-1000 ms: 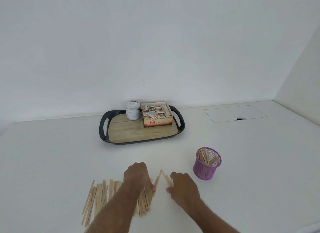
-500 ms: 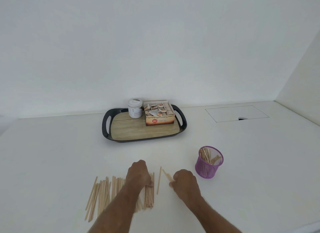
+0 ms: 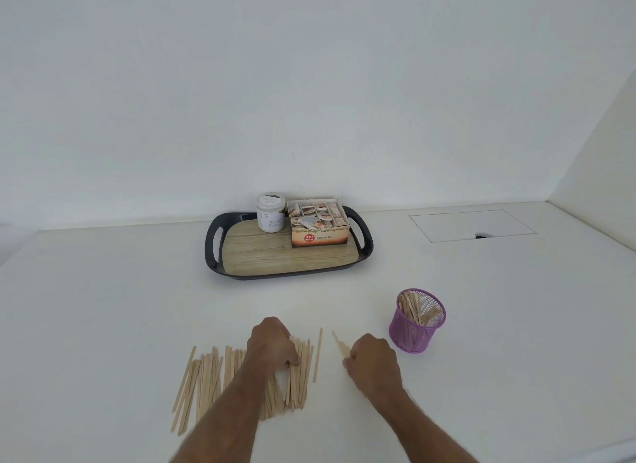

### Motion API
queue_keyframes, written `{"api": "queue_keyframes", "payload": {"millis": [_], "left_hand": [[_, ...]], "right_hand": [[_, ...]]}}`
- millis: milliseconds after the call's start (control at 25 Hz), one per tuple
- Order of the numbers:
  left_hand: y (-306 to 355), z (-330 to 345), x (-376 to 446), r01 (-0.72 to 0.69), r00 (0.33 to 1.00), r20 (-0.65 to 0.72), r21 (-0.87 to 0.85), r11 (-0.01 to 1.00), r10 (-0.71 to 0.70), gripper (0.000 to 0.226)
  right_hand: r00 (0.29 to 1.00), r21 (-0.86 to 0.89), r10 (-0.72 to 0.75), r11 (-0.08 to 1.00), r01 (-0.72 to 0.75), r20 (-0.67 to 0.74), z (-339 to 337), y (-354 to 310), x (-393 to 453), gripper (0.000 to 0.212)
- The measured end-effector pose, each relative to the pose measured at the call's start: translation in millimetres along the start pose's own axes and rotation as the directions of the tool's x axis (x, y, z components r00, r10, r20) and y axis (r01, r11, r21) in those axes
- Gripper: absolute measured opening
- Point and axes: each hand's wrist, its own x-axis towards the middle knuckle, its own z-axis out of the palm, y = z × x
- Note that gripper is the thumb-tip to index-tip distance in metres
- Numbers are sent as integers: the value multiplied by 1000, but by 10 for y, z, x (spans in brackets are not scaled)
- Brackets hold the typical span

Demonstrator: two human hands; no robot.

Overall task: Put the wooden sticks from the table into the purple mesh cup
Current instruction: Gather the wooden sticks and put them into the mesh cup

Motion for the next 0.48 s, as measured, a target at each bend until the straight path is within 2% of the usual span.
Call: {"api": "queue_keyframes", "payload": {"millis": [120,240,360,480], "left_hand": [[-4,-4,8,-4,1000,-15,-7,1000,4,30],[16,-13,45,-8,999,-44,-50,999,6,27],[57,-34,74,5,999,-44,-161,987,-12,26],[92,-36,90,-5,999,-36,-209,978,-3,26]], "right_hand": [[999,-34,-25,999,24,-21,22,-28,-15,15],[998,-83,-47,996,44,-36,51,-64,-36,3],[992,-190,-124,975,116,-32,119,-89,-86,12],[998,-126,-62,990,61,-2,76,-69,-37,8]]}}
